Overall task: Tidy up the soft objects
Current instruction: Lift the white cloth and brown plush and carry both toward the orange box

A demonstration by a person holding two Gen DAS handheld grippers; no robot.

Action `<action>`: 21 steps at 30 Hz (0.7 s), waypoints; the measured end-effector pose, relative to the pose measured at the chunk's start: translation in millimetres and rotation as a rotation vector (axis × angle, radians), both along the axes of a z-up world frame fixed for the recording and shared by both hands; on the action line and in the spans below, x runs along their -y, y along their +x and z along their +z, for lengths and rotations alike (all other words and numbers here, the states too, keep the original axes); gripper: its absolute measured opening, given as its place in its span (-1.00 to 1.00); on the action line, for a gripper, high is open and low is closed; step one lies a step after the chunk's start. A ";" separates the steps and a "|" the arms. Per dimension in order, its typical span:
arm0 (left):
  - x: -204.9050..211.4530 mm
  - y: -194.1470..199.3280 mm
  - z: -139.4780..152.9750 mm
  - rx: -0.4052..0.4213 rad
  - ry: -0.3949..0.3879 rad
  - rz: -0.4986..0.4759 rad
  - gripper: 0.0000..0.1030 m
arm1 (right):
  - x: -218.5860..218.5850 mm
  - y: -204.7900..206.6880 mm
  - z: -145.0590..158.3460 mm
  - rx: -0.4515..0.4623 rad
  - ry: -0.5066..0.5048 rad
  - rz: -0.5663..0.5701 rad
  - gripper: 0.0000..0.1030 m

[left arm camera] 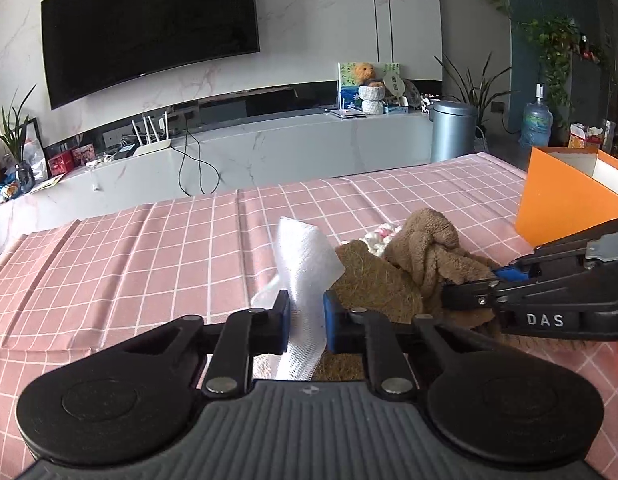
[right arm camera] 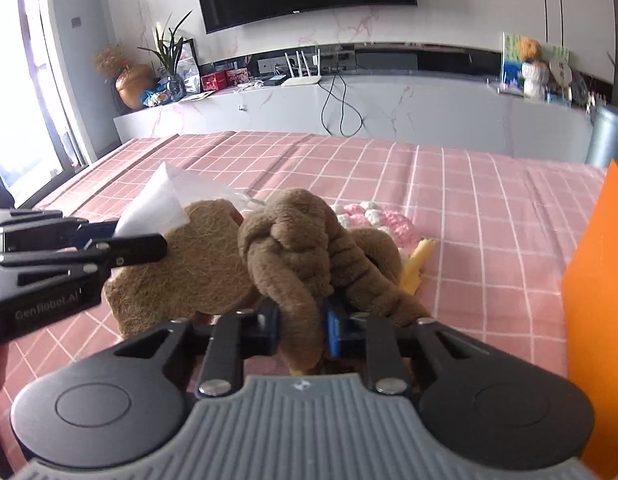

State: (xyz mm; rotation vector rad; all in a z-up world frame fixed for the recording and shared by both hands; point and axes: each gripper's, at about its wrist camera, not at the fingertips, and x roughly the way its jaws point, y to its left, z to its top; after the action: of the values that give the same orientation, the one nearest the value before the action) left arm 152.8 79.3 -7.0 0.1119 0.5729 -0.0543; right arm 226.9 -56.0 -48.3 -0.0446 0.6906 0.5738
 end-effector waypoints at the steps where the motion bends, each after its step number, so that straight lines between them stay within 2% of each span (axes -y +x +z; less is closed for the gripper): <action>1: -1.1 -1.0 1.0 0.005 -0.001 0.013 -0.74 | -0.3 -3.2 2.8 0.018 -0.010 -0.002 -0.74; 4: -4.2 -5.0 7.1 0.028 -0.007 0.041 -0.80 | 7.3 -11.4 13.2 0.061 -0.005 -0.038 -0.75; 10: -3.5 -23.9 32.4 0.137 0.000 0.065 -0.81 | 28.6 -31.4 47.3 0.176 0.032 -0.078 -0.75; 17: 9.0 -41.4 58.2 0.194 -0.031 0.033 -0.81 | 58.6 -48.5 82.1 0.171 0.147 -0.105 -0.75; 21: 23.7 -49.9 67.9 0.203 -0.050 -0.007 -0.81 | 64.0 -71.9 96.1 0.209 0.168 -0.106 -0.75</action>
State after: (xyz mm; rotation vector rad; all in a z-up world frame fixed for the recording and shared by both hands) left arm 102.9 55.6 61.0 0.0693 0.3678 -0.0630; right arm 155.1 -120.0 47.8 0.0878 0.4371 0.5149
